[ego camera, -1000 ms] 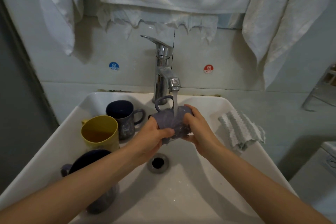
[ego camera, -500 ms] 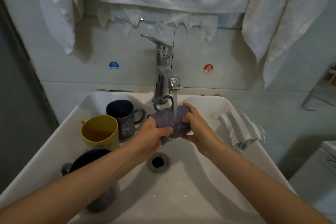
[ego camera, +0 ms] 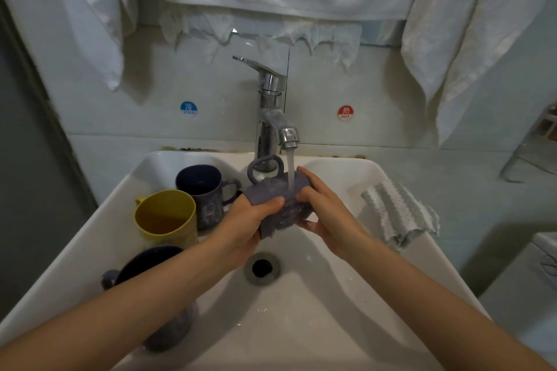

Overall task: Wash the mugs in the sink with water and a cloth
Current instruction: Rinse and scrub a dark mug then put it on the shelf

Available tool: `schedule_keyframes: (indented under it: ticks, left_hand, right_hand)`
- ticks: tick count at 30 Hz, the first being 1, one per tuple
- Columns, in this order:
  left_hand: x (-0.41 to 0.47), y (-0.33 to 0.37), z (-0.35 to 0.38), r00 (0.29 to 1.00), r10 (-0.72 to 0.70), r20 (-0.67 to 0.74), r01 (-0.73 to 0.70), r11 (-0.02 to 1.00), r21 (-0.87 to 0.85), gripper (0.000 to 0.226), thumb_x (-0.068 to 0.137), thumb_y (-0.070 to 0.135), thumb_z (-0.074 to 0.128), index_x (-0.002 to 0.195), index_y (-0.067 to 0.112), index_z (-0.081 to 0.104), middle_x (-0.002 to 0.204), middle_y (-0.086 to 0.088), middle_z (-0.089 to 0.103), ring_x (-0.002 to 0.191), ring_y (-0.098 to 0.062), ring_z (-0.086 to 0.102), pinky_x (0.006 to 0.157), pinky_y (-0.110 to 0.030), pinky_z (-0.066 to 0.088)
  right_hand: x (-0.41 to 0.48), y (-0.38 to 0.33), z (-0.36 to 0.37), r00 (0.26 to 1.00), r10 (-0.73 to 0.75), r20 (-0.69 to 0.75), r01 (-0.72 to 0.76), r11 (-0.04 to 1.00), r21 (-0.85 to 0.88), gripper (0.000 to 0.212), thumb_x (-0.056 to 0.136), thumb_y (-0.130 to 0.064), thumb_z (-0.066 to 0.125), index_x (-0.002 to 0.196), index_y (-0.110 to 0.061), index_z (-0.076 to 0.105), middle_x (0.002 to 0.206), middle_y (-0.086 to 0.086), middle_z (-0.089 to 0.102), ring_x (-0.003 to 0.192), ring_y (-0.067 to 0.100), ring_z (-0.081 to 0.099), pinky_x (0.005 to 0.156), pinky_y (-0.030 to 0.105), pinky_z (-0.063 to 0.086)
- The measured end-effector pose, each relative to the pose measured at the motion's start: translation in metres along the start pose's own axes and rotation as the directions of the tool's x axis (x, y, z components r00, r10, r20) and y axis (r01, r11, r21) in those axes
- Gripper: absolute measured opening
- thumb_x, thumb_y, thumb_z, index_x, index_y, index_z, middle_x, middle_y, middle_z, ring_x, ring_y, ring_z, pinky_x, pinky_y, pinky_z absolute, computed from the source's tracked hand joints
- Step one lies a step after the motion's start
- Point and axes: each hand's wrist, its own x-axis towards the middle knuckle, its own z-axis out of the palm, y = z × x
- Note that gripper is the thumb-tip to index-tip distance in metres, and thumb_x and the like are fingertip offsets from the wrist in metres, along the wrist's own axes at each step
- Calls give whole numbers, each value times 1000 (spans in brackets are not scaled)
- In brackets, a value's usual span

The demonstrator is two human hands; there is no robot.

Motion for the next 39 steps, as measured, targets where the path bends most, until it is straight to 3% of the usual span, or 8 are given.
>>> schedule_keyframes:
  ticks: [3,6,14,21,26,31,35,39]
  left_hand:
    - [0,0,1,999,6,35,-6,1000,8,22,90,4,51,105,18,60,96,-1,70,85,-13,68,68,-21,55]
    - [0,0,1,1000,12,22,-13,1000,11,24,90,3,52,107,19,57,103,-3,67,92,-18,65,70,-22,56]
    - [-2,0,2,999,22,48,-22,1000,-5,23,90,1,51,98,21,60,87,3,70,83,-14,66,71,-24,55]
    - [-1,0,1,999,0,41,1,999,-35,22,90,2,52,100,20,57,98,-2,66,88,-17,64,67,-21,56]
    - [0,-1,1,999,-4,46,4,1000,-7,24,90,2,51,109,14,58,103,-8,66,95,-23,62,79,-30,53]
    - [0,0,1,998,-1,63,2,1000,-16,23,90,0,50,104,16,60,95,-3,71,88,-16,67,77,-27,55]
    - [0,0,1,999,-22,41,23,1000,-4,33,89,1,52,121,9,54,114,-13,63,103,-27,61,83,-33,52]
    - [0,-1,1,999,-13,53,13,1000,-3,26,89,1,51,111,14,58,111,-12,65,102,-27,62,83,-33,52]
  right_hand:
    - [0,-1,1,1000,1,-4,-1,998,59,56,88,-5,42,138,-30,40,129,4,52,110,20,53,93,36,50]
    - [-1,-1,1,999,22,-47,-15,990,143,58,87,2,36,136,-28,45,132,5,53,118,25,51,93,36,49]
    - [-5,-1,3,1000,14,-24,-11,993,120,50,90,-7,40,133,-33,42,134,4,47,117,21,48,98,39,46]
    - [-4,-2,3,997,49,-51,-36,973,228,54,86,0,37,127,-32,49,128,3,51,109,19,52,93,37,48]
    - [-1,-1,3,996,56,-64,-40,971,234,54,84,2,39,126,-30,52,119,6,56,102,19,54,91,37,49]
    - [-2,0,1,995,66,-70,-46,966,255,62,81,5,35,130,-28,52,131,5,52,117,24,49,91,36,49]
    - [-2,0,6,997,43,-60,-28,972,234,50,85,-3,40,124,-32,51,123,6,55,103,18,54,87,33,48]
    - [-1,0,3,995,51,-84,-28,965,261,58,81,4,37,126,-29,54,125,7,54,104,20,52,86,34,50]
